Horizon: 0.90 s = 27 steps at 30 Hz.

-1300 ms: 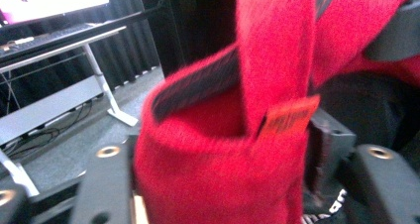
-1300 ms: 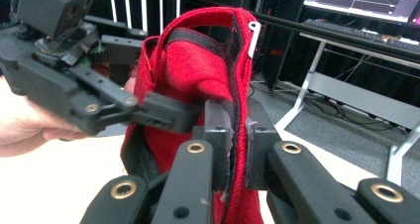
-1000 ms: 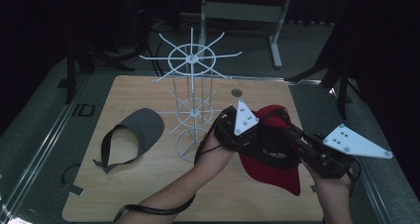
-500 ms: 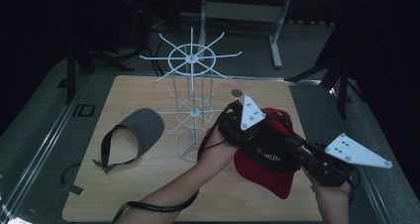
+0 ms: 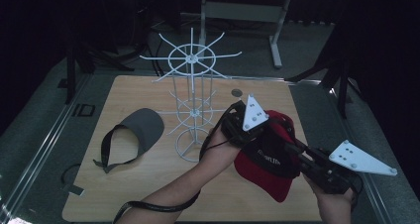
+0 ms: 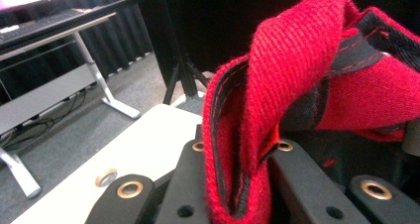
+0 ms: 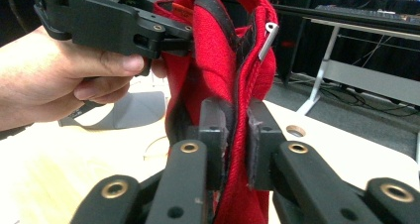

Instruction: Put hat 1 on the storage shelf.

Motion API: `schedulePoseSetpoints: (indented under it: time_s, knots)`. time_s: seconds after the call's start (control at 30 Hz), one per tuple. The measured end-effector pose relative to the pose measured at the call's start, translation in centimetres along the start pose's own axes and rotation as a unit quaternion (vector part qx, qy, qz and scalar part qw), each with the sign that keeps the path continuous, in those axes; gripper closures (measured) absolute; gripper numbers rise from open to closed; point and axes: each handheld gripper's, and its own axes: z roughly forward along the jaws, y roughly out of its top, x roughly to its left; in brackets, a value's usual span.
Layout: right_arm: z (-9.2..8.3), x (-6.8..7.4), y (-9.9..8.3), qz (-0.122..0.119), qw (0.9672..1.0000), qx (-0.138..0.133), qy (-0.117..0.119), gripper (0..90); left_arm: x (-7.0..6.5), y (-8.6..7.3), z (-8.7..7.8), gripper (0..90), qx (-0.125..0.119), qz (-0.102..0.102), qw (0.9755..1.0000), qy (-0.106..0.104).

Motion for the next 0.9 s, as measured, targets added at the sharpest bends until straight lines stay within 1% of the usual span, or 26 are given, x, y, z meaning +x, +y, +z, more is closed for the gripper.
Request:
schedulePoseSetpoints:
  time_s: [0.07,0.2,0.23,0.27,0.3,0.33,0.37,0.4,0.43,0.5,0.53,0.57,0.6,0.63,0.67,0.7,0.73,0.77,0.8,0.83,0.87,0.9]
  knots:
    - [-0.2,0.0,0.0,0.002,1.0,-0.001,0.004,70.3,-0.1,0.1,0.0,88.8,-0.004,0.002,1.0,-0.001]
    - [-0.8,0.1,0.1,-0.001,0.9999,-0.01,0.013,62.5,0.0,0.1,-0.1,88.8,-0.007,-0.001,0.9999,-0.009]
    - [-1.0,0.1,0.1,-0.002,0.9997,-0.013,0.02,61.5,-0.1,0.1,-0.2,88.8,-0.008,0.002,0.9999,-0.011]
    - [-1.2,0.1,0.2,-0.003,0.9997,-0.016,0.017,60.2,-0.1,0.0,-0.2,88.7,-0.008,0.007,0.9999,-0.01]
    - [-1.5,0.1,0.3,-0.006,0.9996,-0.021,0.019,59.4,-0.1,0.0,-0.2,88.7,-0.009,0.01,0.9997,-0.018]
    - [-1.7,0.1,0.4,-0.006,0.9994,-0.026,0.023,59.4,-0.1,-0.1,-0.2,88.8,-0.01,0.016,0.9996,-0.019]
    - [-2.0,0.0,0.5,-0.004,0.9993,-0.03,0.022,59.4,-0.1,-0.2,-0.2,88.7,-0.011,0.02,0.9995,-0.022]
    - [-2.2,-0.2,0.6,-0.004,0.9991,-0.035,0.023,58.8,0.0,-0.3,-0.3,88.7,-0.011,0.023,0.9992,-0.031]
    - [-2.3,-0.3,0.7,-0.008,0.9992,-0.034,0.021,57.3,0.1,-0.4,-0.3,88.7,-0.011,0.027,0.9991,-0.03]
    - [-2.6,-0.6,0.9,-0.01,0.9993,-0.034,0.012,57.3,0.4,-0.6,-0.5,88.7,-0.014,0.028,0.9985,-0.044]
    - [-2.7,-0.7,0.9,-0.014,0.9994,-0.03,0.011,57.0,0.6,-0.7,-0.6,88.7,-0.016,0.03,0.9984,-0.046]
    - [-2.7,-0.9,0.9,-0.019,0.9995,-0.023,0.007,56.7,1.0,-0.9,-0.7,88.6,-0.022,0.029,0.9971,-0.067]
    - [-2.5,-1.1,0.9,-0.022,0.9996,-0.016,0.005,56.5,1.1,-1.0,-0.9,88.6,-0.027,0.032,0.9965,-0.073]
    - [-2.4,-1.4,0.8,-0.022,0.9997,-0.008,0.009,55.7,1.4,-1.2,-1.0,88.6,-0.027,0.03,0.9964,-0.074]
    - [-2.1,-1.6,0.7,-0.023,0.9997,-0.001,0.013,54.8,1.7,-1.3,-1.1,88.6,-0.028,0.026,0.9945,-0.098]
    - [-1.9,-1.7,0.6,-0.022,0.9996,0.004,0.019,54.0,1.8,-1.4,-1.2,88.6,-0.032,0.034,0.9935,-0.104]
    - [-1.7,-1.8,0.5,-0.021,0.9994,0.01,0.024,53.7,1.9,-1.5,-1.3,88.6,-0.031,0.037,0.9924,-0.113]
    - [-1.6,-1.8,0.4,-0.021,0.9992,0.013,0.031,53.5,2.1,-1.6,-1.4,88.5,-0.035,0.04,0.9896,-0.133]
    - [-1.4,-1.8,0.4,-0.021,0.9989,0.016,0.039,53.2,2.1,-1.7,-1.5,88.5,-0.033,0.045,0.989,-0.137]
    - [-1.2,-1.6,0.3,-0.023,0.9984,0.019,0.048,52.1,2.1,-1.7,-1.5,88.5,-0.033,0.045,0.989,-0.137]
    - [-1.0,-1.5,0.3,-0.027,0.998,0.02,0.054,52.0,2.1,-1.8,-1.6,88.5,-0.031,0.058,0.9838,-0.167]
    - [-0.9,-1.3,0.4,-0.032,0.9974,0.022,0.061,51.5,1.9,-1.9,-1.7,88.5,-0.03,0.069,0.9829,-0.168]
